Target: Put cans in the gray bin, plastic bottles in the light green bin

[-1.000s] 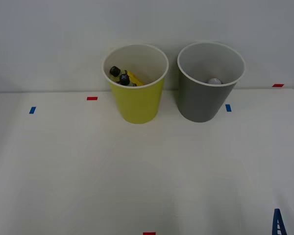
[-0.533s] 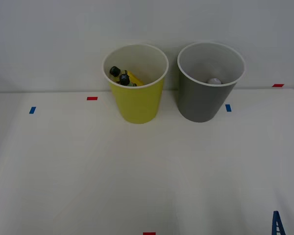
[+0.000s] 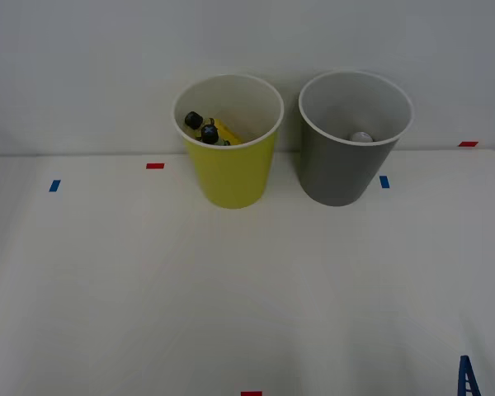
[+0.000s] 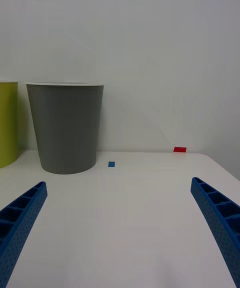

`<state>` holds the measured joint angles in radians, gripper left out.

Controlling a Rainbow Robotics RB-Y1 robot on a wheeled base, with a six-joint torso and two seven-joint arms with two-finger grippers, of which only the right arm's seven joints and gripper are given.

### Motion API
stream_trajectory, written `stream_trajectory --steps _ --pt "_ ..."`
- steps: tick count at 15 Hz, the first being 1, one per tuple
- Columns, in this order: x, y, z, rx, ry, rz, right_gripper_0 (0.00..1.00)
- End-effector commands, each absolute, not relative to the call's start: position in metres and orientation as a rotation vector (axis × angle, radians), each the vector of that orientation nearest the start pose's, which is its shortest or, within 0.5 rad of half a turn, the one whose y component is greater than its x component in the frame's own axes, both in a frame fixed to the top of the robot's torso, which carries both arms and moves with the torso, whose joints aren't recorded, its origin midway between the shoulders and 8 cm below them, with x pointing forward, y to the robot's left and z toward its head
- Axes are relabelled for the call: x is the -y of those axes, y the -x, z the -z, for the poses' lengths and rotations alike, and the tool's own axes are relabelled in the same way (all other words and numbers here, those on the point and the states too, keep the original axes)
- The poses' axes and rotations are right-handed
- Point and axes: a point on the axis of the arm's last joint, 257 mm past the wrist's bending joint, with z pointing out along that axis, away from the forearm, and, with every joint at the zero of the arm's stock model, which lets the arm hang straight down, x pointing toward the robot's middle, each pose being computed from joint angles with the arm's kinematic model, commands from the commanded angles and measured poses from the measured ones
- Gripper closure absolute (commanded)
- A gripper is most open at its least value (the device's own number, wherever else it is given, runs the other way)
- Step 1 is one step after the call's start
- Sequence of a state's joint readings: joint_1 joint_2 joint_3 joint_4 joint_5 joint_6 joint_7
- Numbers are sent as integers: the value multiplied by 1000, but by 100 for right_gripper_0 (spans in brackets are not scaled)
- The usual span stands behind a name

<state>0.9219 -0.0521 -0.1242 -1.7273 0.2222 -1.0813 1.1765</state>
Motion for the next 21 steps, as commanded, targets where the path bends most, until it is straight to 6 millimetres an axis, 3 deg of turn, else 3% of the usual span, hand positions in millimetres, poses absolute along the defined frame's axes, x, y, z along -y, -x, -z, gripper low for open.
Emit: stream_trajectory --steps 1,21 --pt "317 -206 221 -1260 19 65 0" --pt "317 -206 221 -1260 19 65 0"
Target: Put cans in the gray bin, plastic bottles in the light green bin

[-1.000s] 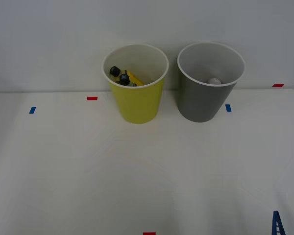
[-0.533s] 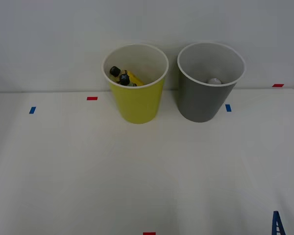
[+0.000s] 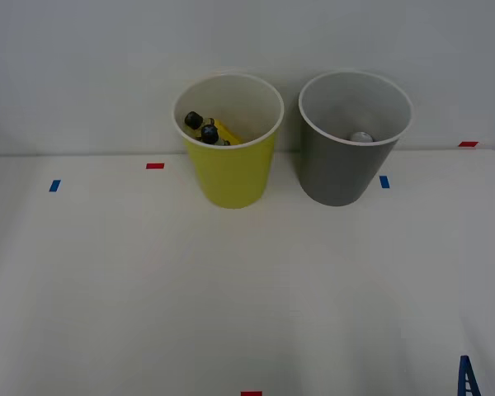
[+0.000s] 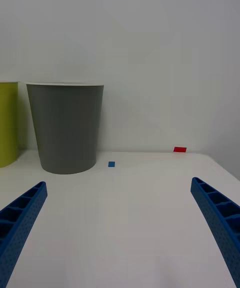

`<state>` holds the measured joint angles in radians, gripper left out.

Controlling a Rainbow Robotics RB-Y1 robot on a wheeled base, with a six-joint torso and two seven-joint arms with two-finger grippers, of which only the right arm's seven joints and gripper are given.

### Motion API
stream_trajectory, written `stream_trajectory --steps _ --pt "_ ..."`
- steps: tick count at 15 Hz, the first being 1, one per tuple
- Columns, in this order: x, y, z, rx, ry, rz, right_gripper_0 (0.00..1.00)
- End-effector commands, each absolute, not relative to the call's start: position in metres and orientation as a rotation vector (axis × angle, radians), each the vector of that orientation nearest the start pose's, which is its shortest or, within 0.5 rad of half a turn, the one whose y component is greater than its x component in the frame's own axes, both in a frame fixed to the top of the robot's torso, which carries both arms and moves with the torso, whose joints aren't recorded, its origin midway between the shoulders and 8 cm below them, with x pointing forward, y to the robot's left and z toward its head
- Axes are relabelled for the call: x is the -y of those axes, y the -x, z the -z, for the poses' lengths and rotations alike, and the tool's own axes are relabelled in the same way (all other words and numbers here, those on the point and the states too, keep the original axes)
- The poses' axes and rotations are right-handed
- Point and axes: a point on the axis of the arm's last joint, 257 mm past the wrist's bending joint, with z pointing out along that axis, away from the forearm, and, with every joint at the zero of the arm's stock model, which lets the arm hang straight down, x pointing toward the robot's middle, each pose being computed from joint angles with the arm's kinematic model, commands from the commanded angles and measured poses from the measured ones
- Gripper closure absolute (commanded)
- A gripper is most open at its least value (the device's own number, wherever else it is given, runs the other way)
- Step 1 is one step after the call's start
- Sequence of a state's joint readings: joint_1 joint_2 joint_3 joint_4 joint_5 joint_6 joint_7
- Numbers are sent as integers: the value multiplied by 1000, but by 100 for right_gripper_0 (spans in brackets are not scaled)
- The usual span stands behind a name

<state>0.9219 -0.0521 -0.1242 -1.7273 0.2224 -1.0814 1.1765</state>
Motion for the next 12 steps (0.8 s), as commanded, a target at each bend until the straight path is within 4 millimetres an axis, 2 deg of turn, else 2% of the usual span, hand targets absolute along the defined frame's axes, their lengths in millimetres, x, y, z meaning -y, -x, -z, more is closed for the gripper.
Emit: stream_trajectory --steps 1,12 --pt "317 -206 221 -1260 19 65 0" --pt "317 -206 221 -1260 19 65 0"
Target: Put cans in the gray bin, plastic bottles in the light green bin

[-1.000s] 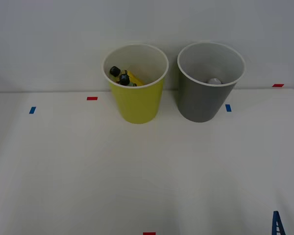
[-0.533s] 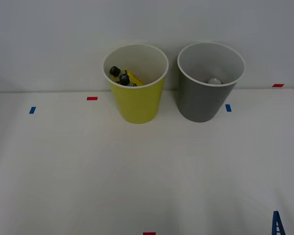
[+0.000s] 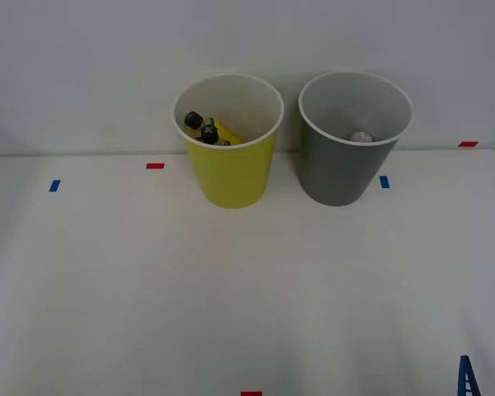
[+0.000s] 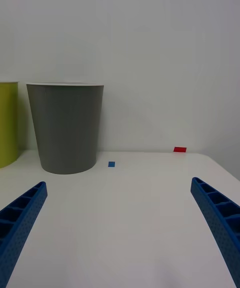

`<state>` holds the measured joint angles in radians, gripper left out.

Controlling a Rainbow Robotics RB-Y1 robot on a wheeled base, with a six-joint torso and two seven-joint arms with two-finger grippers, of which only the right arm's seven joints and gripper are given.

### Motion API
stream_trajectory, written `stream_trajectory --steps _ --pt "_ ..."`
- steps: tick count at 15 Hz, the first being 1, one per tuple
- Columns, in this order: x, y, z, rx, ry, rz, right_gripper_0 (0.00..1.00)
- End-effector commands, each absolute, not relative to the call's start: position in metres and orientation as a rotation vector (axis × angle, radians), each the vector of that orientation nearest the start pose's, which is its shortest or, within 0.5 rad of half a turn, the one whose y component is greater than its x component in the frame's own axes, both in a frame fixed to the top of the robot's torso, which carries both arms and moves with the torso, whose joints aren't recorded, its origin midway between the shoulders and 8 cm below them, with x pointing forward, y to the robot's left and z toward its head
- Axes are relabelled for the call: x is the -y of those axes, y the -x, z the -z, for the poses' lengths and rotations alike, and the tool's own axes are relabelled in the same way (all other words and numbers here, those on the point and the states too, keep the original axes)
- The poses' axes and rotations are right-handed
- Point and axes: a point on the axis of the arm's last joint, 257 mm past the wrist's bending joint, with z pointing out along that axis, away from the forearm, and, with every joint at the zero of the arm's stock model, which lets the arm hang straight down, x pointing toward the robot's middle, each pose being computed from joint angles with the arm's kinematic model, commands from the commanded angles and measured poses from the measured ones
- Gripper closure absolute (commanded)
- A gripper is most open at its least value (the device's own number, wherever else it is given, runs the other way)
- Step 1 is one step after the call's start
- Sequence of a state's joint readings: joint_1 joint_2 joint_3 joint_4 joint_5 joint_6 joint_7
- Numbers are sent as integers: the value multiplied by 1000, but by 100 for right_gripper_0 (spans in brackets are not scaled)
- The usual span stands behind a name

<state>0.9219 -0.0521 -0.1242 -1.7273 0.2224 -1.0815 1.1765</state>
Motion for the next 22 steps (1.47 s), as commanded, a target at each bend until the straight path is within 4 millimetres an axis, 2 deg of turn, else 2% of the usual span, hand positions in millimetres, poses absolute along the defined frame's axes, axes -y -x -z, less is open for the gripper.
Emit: stream_trajectory --steps 1,22 --pt "317 -206 221 -1260 19 65 0" --pt "317 -206 221 -1260 19 65 0"
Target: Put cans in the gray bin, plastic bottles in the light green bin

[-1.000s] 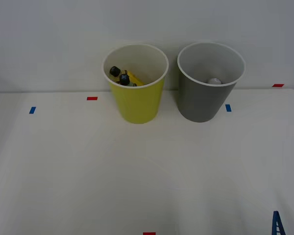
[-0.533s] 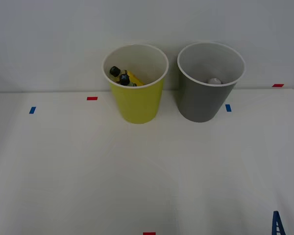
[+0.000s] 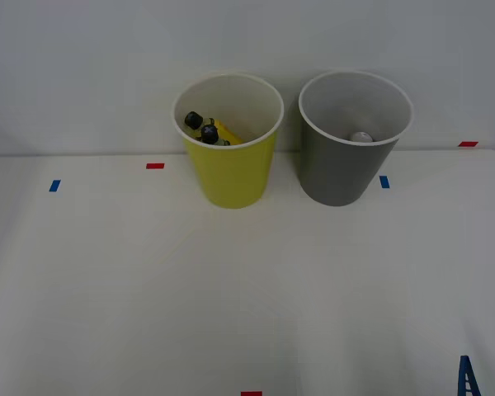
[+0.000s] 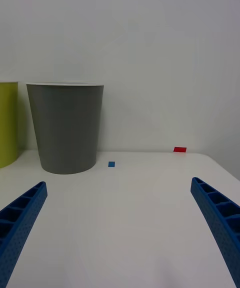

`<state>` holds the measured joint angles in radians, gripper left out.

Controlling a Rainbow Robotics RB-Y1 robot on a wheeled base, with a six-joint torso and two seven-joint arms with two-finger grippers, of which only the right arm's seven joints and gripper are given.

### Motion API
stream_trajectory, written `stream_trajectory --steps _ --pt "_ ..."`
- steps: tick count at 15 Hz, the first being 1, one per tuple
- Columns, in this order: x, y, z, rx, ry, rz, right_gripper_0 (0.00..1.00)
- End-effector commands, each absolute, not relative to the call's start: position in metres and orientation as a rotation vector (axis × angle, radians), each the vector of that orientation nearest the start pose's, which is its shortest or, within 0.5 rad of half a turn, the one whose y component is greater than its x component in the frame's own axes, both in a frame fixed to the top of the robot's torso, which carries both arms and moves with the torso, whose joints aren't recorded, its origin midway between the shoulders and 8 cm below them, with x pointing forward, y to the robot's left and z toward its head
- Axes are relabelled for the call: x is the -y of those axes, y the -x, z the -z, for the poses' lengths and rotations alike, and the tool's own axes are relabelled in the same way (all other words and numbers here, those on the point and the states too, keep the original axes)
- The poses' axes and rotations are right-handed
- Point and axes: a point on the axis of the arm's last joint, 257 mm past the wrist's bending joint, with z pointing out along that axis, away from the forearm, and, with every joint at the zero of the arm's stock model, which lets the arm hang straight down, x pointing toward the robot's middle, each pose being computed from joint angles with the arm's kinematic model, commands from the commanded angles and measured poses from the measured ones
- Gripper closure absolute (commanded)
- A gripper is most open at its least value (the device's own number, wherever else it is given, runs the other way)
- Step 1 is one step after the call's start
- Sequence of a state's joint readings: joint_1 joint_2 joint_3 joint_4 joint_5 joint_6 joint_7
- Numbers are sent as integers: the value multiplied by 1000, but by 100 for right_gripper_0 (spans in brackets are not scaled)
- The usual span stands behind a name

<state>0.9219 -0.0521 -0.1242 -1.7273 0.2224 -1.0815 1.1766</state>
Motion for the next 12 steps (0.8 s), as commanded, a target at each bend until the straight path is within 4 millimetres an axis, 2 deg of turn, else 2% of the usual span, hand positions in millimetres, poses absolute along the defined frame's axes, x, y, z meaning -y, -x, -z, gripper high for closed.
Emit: stream_trajectory --steps 1,12 --pt "317 -206 221 -1260 19 65 0" --pt "317 -206 221 -1260 19 65 0"
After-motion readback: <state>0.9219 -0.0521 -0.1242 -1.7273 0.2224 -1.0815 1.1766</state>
